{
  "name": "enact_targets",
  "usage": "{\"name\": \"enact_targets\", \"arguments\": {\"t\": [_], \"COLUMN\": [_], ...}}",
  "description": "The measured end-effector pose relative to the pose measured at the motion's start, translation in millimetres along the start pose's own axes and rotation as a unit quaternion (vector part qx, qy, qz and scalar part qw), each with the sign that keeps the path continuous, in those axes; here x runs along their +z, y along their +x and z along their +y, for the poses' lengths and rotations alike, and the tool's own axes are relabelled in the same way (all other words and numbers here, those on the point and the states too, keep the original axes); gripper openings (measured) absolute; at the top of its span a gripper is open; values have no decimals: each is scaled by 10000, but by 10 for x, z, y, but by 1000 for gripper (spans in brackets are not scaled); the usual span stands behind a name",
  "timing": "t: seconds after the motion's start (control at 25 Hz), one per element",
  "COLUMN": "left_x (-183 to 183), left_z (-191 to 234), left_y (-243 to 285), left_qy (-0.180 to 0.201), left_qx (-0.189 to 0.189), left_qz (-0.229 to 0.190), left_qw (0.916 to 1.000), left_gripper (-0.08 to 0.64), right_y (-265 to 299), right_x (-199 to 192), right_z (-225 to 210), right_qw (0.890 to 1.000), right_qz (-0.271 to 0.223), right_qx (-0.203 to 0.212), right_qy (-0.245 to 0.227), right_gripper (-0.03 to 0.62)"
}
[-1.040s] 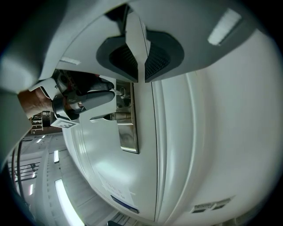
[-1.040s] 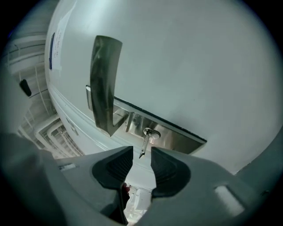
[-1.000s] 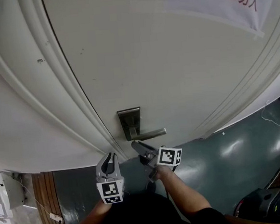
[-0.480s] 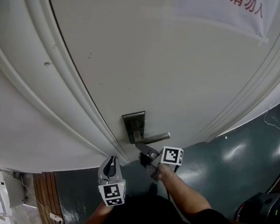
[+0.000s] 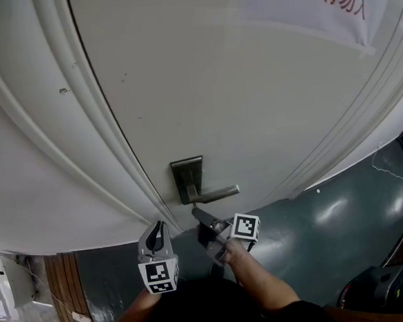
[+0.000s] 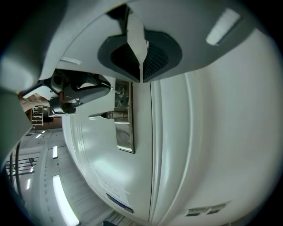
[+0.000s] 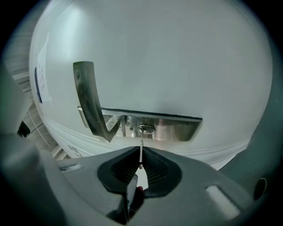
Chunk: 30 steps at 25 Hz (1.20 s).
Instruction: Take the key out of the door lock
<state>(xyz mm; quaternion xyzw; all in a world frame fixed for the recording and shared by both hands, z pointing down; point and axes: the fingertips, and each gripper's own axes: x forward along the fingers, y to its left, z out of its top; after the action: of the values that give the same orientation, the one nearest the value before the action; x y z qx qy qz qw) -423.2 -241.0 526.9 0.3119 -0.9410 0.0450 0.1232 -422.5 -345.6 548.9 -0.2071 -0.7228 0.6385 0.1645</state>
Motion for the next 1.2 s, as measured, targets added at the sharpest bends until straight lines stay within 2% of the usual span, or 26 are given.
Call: {"name": "enact_targets", "arguments": {"t": [0.36, 0.68, 0.84, 1.0, 1.12, 1.2], "left_x": [34, 171, 244, 254, 233, 229], "left_z": [-207, -464, -586, -773, -937, -1049], "left_y": [-5, -267, -512, -782, -977, -1088], "left_qy": [-9, 142, 206, 208, 228, 223], "left_qx": [-631, -1561, -2132, -2791, -3218, -3447], "left_qz": [-100, -287, -396, -441, -378, -357], "left_qw": [9980, 9872, 9760, 9590, 9458, 9378], "left_gripper": [36, 18, 18, 18, 18, 18], "right_y": [-385, -816, -1031, -1251, -1467, -1636], "right_x": [-220, -519, -769, -1052, -1255, -1365], "right_z": [169, 545, 666, 731, 787, 828], "right_qw": [9990, 9903, 9811, 9695, 9575, 9469], "right_qz": [-377, -1217, -1713, -2235, -2603, -2780], "right_qx": [-51, -139, -332, -519, -789, -1102], "right_qy": [-238, -651, -835, -863, -958, -1183], "right_gripper": [15, 15, 15, 15, 15, 15]}}
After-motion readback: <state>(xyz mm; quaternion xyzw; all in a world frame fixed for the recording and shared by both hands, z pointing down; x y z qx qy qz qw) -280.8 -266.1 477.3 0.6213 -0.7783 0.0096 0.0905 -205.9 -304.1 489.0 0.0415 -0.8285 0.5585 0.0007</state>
